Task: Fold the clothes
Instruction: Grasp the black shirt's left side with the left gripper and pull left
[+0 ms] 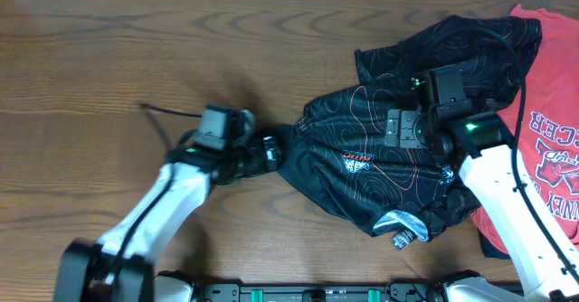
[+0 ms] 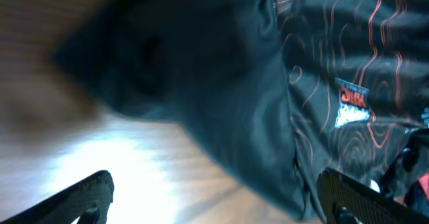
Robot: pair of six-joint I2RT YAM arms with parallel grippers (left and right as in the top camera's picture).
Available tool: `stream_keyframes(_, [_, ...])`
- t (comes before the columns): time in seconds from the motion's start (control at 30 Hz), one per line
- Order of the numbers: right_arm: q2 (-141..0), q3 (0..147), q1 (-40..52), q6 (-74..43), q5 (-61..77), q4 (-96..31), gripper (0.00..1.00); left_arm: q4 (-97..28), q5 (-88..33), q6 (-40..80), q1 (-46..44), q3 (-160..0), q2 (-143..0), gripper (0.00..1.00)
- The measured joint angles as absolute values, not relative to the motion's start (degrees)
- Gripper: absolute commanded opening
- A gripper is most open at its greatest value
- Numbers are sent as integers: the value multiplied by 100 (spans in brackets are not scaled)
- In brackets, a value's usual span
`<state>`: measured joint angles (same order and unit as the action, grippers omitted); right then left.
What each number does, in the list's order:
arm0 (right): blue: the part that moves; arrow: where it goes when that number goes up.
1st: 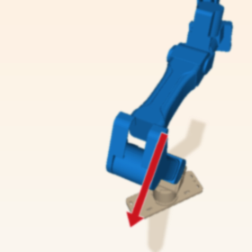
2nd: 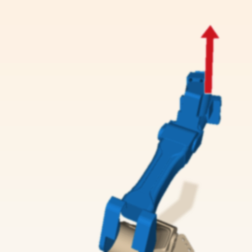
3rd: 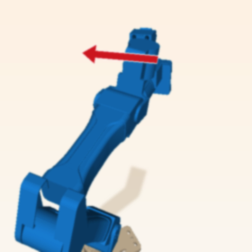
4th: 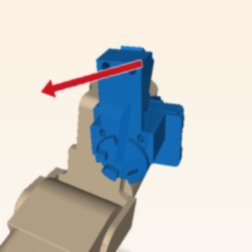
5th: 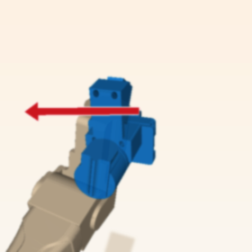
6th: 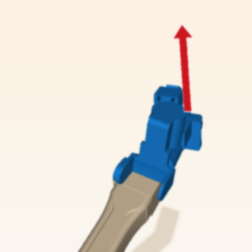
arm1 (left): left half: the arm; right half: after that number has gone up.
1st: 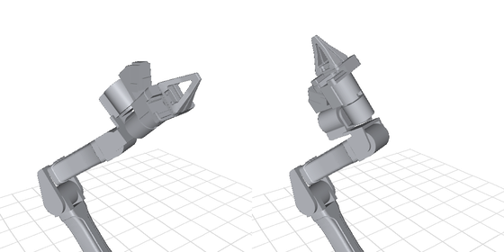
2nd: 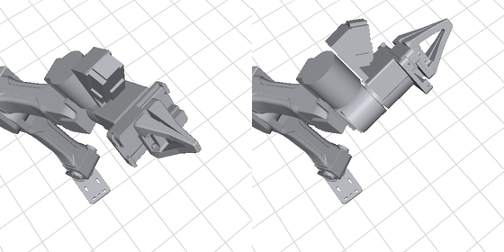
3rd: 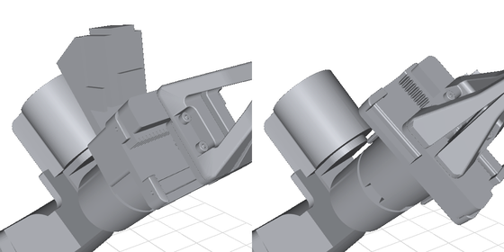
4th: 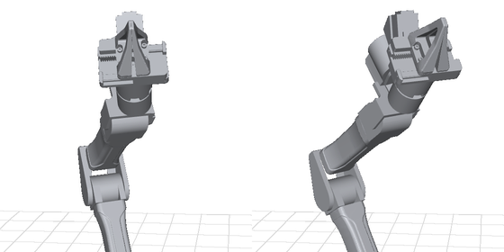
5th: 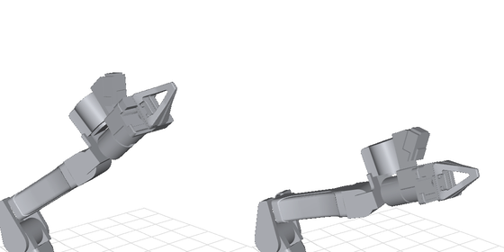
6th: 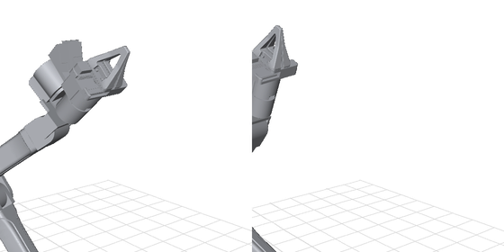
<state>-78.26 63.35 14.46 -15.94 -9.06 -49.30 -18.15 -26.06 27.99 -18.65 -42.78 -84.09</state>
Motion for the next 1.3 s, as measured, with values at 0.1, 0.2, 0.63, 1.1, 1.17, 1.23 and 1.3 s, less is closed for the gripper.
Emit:
stream_keyframes(0.1, [-7826,6335,1444,-1594,-904,-4998,99,-1197,-2628,3138,-2213,-4272,-8980,98])
stream_keyframes(0.2, [-7826,6335,1441,-1594,-904,-5039,99,-486,-2683,3450,-2447,-4283,-9356,62])
stream_keyframes(0.63, [-7826,6335,1441,-1594,-908,-5190,99,-362,-2416,3277,-1258,-4313,-9192,6])
stream_keyframes(1.1, [-7826,6335,1441,-1594,-972,-5203,99,-1079,-2932,3015,2224,-5588,-8648,98])
stream_keyframes(1.17, [-7826,6335,1441,-1594,-974,-5205,99,-1992,-3271,3009,2167,-5588,-8648,98])
stream_keyframes(1.23, [-7826,6335,1441,-1594,-976,-5207,99,-3072,-3483,2974,2034,-5572,-8650,98])
stream_keyframes(1.3, [-7826,6335,1441,-1594,-978,-5207,99,-4077,-3642,2906,1863,-5535,-8652,98])
